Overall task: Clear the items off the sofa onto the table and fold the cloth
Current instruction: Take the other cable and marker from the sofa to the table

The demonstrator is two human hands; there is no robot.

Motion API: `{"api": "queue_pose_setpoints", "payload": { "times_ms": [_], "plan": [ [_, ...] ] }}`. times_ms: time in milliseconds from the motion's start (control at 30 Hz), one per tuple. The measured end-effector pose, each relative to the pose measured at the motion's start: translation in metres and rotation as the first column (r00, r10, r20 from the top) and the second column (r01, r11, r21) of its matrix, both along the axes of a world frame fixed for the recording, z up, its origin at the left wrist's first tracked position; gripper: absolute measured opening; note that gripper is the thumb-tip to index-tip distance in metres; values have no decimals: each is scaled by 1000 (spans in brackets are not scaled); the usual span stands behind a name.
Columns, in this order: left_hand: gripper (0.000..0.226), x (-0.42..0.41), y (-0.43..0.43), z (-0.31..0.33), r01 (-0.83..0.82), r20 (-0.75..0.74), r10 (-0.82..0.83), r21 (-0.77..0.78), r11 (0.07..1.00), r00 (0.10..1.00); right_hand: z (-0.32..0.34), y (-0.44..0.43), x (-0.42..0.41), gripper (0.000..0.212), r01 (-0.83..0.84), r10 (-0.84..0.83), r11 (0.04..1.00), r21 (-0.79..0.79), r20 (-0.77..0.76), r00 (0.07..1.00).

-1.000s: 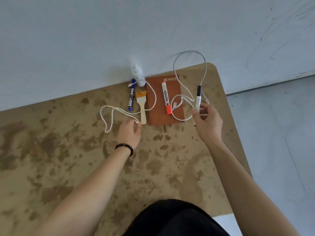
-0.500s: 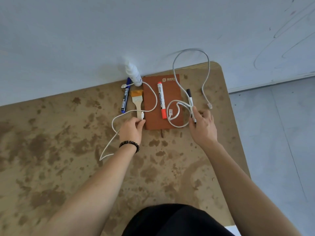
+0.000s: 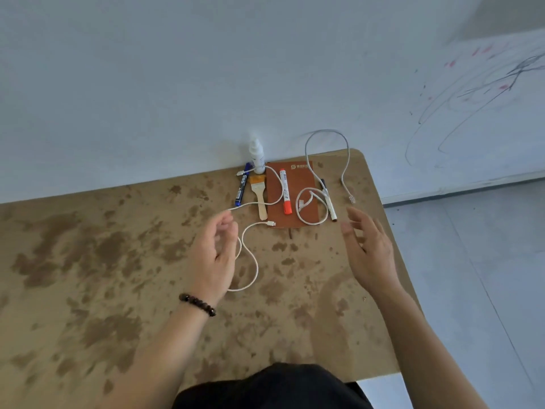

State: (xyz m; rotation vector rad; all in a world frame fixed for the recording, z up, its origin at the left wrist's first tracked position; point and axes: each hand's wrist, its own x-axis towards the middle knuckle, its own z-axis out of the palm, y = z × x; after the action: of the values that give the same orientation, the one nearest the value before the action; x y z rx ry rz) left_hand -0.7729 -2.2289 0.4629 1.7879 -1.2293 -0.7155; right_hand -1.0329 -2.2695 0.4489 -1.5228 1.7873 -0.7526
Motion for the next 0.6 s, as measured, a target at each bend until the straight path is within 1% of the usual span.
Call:
{"api": "queue_pose_setpoints", "payload": {
  "times_ms": [133,233,300,367,467,533,600],
  "plan": [
    [37,21,81,39,-78,-34,75,-102,992,997,39,81,-10,32,117,-109,991,-71,112,988],
    [40,30,142,42,-144,-75,135,-133,981,988,51,143,-16,34,178,-156,979,-99,195,968],
    [35,32,179,37,-185,-80,176,-135,973,981,52,176,-22,35,189,-164,978,-83,242,956],
    [27,28,211,39,-244,-104,233,-107,964,967,55,198,-29,37,165,-141,984,-71,265,954],
    [24,19,247,49,-324,-123,313,-81,943,942,57,207,-36,36,108,-85,992,-72,275,958],
    [28,14,270,50,-380,-127,369,-80,921,921,54,205,-38,38,35,-12,996,-77,283,959],
    [37,8,293,51,-462,-105,453,-92,882,885,50,201,-37,43,-65,87,994,-89,266,960]
  ]
}}
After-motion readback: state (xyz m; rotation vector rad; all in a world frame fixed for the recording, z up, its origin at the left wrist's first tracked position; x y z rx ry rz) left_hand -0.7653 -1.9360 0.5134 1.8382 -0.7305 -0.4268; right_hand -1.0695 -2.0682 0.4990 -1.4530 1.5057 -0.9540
